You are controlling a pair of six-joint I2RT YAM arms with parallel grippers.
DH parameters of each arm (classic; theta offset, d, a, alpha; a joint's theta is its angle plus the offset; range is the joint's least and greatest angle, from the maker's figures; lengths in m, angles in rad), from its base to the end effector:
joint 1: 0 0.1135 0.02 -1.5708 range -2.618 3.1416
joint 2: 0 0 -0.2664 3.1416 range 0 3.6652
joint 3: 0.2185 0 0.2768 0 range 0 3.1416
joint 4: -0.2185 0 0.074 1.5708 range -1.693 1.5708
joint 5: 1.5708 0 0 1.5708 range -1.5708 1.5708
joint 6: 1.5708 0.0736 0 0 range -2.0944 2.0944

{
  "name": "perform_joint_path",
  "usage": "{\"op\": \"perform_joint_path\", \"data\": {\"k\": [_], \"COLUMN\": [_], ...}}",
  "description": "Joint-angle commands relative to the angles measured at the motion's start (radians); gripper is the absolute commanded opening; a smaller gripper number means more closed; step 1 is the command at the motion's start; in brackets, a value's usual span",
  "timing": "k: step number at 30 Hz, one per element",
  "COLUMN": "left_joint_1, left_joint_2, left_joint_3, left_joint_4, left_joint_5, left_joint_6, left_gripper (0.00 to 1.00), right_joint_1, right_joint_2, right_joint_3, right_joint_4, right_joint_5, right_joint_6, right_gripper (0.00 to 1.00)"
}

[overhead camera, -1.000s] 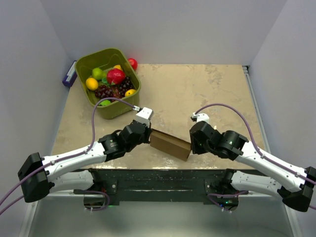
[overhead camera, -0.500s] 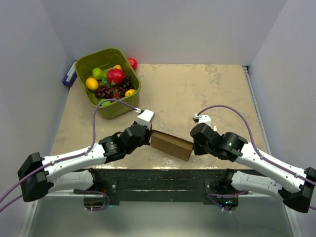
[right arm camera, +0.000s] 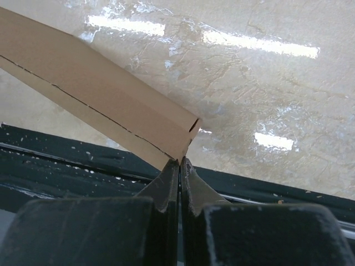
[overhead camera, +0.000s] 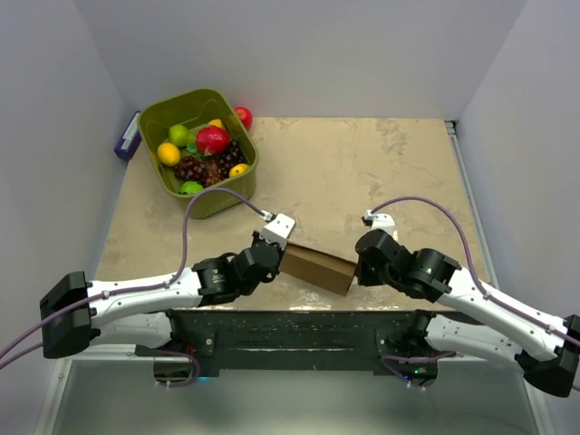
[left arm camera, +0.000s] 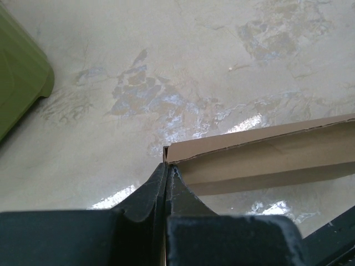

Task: Fold the paper box

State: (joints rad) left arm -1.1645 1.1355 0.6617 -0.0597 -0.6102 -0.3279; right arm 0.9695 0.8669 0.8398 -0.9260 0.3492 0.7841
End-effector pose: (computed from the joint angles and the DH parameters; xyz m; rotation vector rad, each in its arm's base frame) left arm 0.1538 -0.2508 0.2168 0.4797 1.9562 -0.3097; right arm 0.1352 0.1525 0.2525 -0.0901 2.4698 0.3268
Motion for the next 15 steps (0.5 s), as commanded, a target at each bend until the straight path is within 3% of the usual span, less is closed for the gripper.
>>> {"op": "perform_joint_path", "data": {"k": [1,7,15], "left_joint_1": [-0.057,-0.132,-0.141], "left_joint_2": [0.056,0.105,0.106], "left_joint_3": [0.004,-0.002,-0.020], "left_joint_4": [-0.068,-0.068,-0.046], "left_joint_5": [-0.062,-0.154,-0.154], "left_joint_6": [0.027,0.049,0.055], "left_gripper": [0.00,0.00,0.00], "right_joint_1": [-0.008,-0.025,-0.043], "right_joint_2": [-0.028,-0.065,-0.129], "right_joint_3": [-0.051,-0.068,-0.070], "right_joint_4": [0.131,0.165,0.168], "right_joint_5": [-0.050,-0.067,-0.064], "right_joint_6": [0.061,0.089,0.118], "right_gripper": [0.00,0.00,0.00]}}
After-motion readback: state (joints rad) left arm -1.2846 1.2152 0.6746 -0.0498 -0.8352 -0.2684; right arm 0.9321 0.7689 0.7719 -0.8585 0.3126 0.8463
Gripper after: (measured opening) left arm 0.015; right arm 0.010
